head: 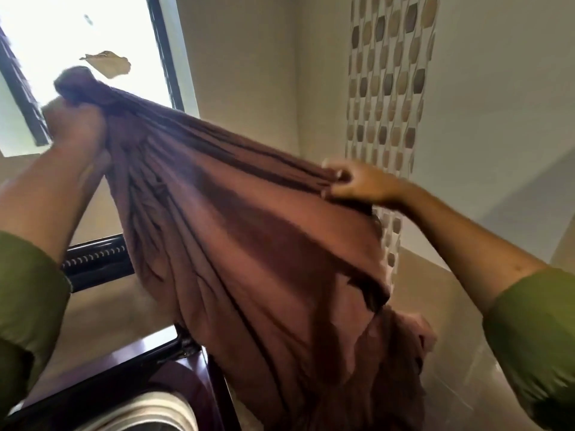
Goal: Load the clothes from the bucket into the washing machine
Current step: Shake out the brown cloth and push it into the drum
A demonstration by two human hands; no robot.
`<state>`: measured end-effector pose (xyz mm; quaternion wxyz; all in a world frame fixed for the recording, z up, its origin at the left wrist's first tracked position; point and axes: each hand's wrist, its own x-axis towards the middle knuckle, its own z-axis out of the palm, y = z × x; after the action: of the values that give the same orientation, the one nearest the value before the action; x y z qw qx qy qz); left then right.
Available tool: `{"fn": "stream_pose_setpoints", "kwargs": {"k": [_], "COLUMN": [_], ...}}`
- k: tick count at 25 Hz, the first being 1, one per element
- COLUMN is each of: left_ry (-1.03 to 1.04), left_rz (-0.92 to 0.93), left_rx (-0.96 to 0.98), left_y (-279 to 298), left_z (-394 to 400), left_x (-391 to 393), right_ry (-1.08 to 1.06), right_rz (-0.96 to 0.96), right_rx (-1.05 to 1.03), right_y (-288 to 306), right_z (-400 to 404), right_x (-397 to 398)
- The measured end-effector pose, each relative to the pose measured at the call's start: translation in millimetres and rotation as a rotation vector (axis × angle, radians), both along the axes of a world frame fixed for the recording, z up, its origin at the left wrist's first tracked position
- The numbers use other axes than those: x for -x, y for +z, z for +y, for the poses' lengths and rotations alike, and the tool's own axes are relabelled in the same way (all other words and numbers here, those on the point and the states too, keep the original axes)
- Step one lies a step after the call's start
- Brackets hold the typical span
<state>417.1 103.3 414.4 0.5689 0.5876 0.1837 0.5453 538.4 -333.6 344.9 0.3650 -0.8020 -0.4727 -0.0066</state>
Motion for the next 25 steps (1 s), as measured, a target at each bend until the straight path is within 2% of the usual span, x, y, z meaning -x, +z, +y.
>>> {"fn": "stream_pose_setpoints", "kwargs": {"k": [2,3,4,6,8,9,10,11,12,13,14,15,16,18,19,20,21,22,23,24,25], "left_ry": [0.032,0.059,0.079,0.049,0.086,0.103,0.119,0.14,0.166,0.158,0.12,0.093,0.062,-0.003,-0.032,-0.044,-0.076,-0.173,-0.318,-0.443,-0.588], "left_rz": [0.063,0.126,0.188,0.21,0.178,0.177,0.161,0.149,0.154,0.189,0.239,0.312,0.397,0.529,0.496,0.412,0.27,0.135,0.036,-0.001,0.046], "left_rx": [-0.065,-0.108,-0.141,-0.16,-0.19,-0.185,-0.167,-0.145,-0.143,-0.16,-0.174,-0.166,-0.172,-0.184,-0.161,-0.118,-0.05,0.047,0.159,0.238,0.29], "left_y": [6.6,7.4,5.3,-1.8,-5.7,-4.0,-4.2,-5.2,-5.8,-9.2,-12.1,-12.9,-15.4,-18.0,-19.3,-20.4,-20.3,-20.6,-24.6,-30.9,-38.9], "left_z": [-29.3,-51.3,-68.2,-89.3,-80.1,-64.2,-47.8,-23.3,-13.3,3.2,10.3,-2.5,-26.8,-77.2,-87.9,-99.7,-114.9,-131.3,-148.5,-174.9,-206.7], "left_x": [10.0,16.2,19.2,19.3,13.7,10.5,6.5,-1.3,-4.1,-11.1,-13.5,-6.6,6.9,34.8,38.0,38.8,36.9,30.9,18.8,9.3,-0.9], "right_ry": [-0.113,-0.183,-0.245,-0.4,-0.543,-0.562,-0.532,-0.455,-0.388,-0.348,-0.358,-0.36,-0.372,-0.358,-0.36,-0.391,-0.386,-0.307,-0.15,-0.108,-0.142], "right_rz": [-0.091,-0.111,-0.091,-0.054,-0.252,-0.334,-0.366,-0.334,-0.224,-0.06,0.091,0.203,0.255,0.242,0.237,0.271,0.37,0.553,0.724,0.778,0.692], "right_rx": [0.543,0.647,0.604,0.202,-0.348,-0.534,-0.57,-0.436,-0.179,0.122,0.327,0.354,0.284,0.023,-0.197,-0.505,-0.853,-1.117,-1.253,-1.203,-1.061], "right_y": [-49.0,-64.2,-67.5,-44.3,-9.9,1.2,3.4,-3.9,-19.7,-42.0,-61.8,-72.5,-74.6,-57.8,-40.9,-20.7,-0.8,16.8,27.7,32.7,30.4], "right_z": [5.3,5.0,2.3,-12.6,-30.6,-37.9,-42.5,-43.7,-41.4,-38.7,-36.9,-35.5,-35.5,-37.9,-39.1,-37.0,-32.6,-22.6,4.7,35.5,66.9], "right_x": [-9.8,-15.4,-20.4,-31.7,-33.9,-31.9,-32.8,-35.5,-36.4,-39.4,-41.0,-38.5,-38.6,-37.7,-35.6,-32.2,-28.5,-25.8,-21.6,-9.8,6.7]}}
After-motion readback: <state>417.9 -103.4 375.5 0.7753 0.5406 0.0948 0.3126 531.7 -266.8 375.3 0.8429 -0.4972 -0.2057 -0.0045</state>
